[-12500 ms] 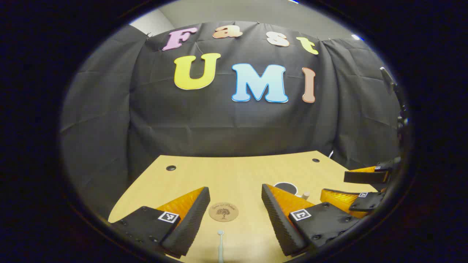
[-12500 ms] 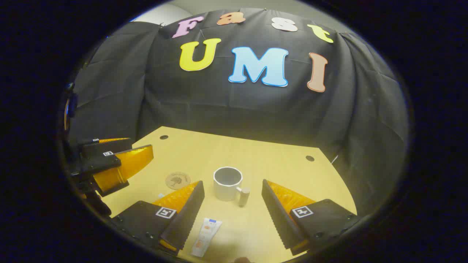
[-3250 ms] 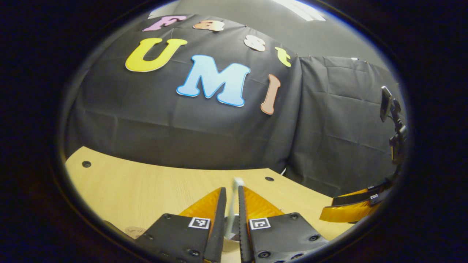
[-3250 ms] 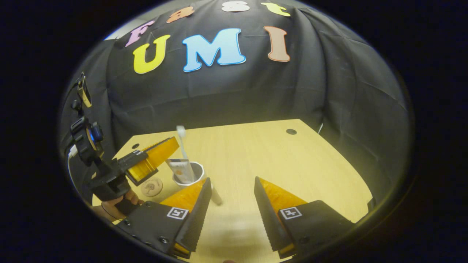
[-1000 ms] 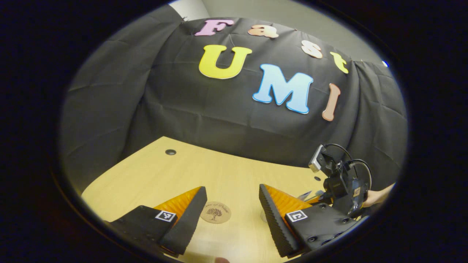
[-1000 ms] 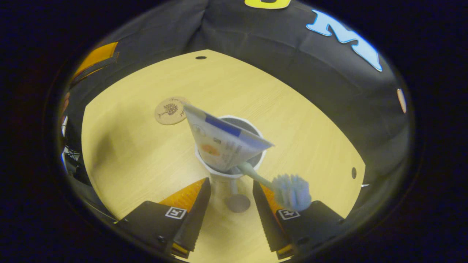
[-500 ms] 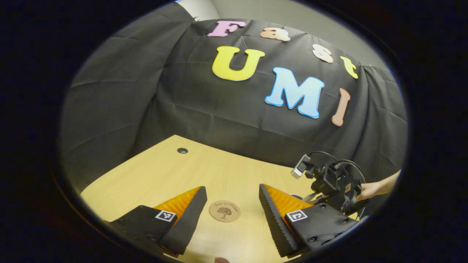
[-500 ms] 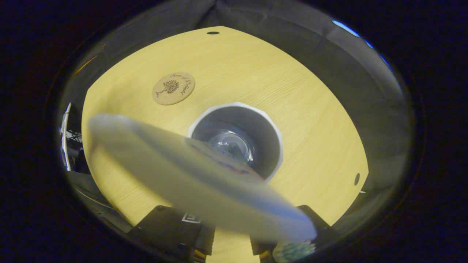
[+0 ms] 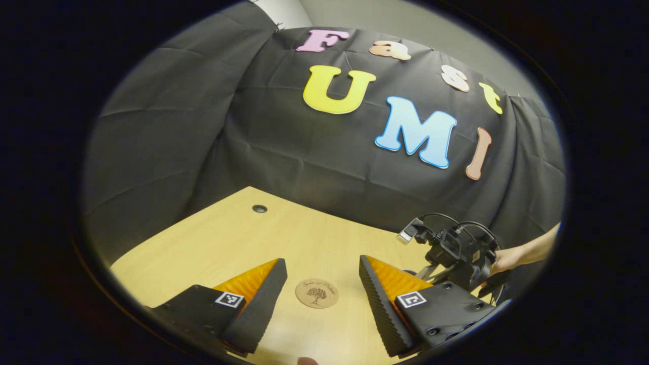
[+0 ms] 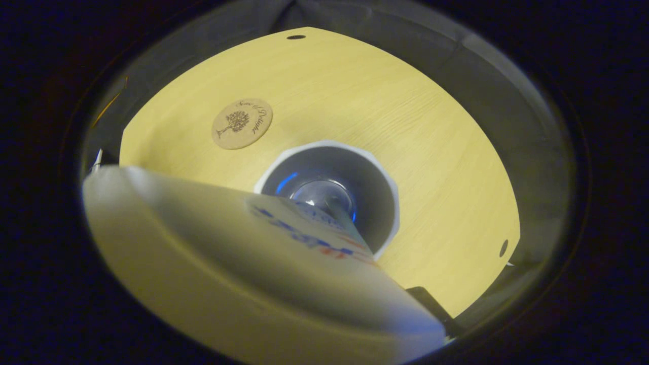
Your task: Put the toothbrush and toothpaste on the desktop into the cup, then pick up the cup and place it on the coaster on the desktop.
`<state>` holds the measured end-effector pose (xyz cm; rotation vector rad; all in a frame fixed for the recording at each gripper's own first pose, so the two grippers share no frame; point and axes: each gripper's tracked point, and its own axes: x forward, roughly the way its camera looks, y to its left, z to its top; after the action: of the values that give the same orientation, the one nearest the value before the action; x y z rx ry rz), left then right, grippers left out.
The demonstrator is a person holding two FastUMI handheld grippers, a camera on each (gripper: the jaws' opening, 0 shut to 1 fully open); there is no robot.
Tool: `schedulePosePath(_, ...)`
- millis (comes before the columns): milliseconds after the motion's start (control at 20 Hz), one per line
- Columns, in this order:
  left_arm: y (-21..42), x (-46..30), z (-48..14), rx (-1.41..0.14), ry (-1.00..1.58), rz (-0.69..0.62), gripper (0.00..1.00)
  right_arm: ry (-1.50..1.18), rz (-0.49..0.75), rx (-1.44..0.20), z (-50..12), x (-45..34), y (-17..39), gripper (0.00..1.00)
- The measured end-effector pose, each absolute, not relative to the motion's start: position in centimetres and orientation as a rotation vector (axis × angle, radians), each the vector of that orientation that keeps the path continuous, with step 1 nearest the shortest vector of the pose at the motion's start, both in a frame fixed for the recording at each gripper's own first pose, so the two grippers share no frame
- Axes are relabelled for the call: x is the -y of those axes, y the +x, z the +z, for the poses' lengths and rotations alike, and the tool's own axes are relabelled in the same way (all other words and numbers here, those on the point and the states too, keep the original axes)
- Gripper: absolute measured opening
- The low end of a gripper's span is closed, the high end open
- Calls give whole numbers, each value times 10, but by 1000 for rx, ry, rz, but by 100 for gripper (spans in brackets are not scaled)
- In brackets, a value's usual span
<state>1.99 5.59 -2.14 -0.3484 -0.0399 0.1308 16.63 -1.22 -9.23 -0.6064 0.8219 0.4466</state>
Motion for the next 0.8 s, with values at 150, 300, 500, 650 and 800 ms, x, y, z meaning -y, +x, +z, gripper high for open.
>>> schedulePosePath(150, 19, -55, -20, 46, -341, 128, 94, -592, 441, -815, -92, 11, 169, 47)
schedulePosePath(300, 15, -60, -21, 49, -340, 137, 88, -615, 421, -782, -90, 12, 173, 48)
schedulePosePath(500, 6, -69, -25, 46, -348, 163, 88, -584, 439, -751, -79, 0, 166, 48)
schedulePosePath(650, -4, -76, -32, 35, -356, 184, 88, -554, 482, -729, -68, -26, 157, 48)
schedulePosePath(800, -17, -85, -37, 26, -362, 207, 94, -572, 519, -703, -60, -54, 151, 49)
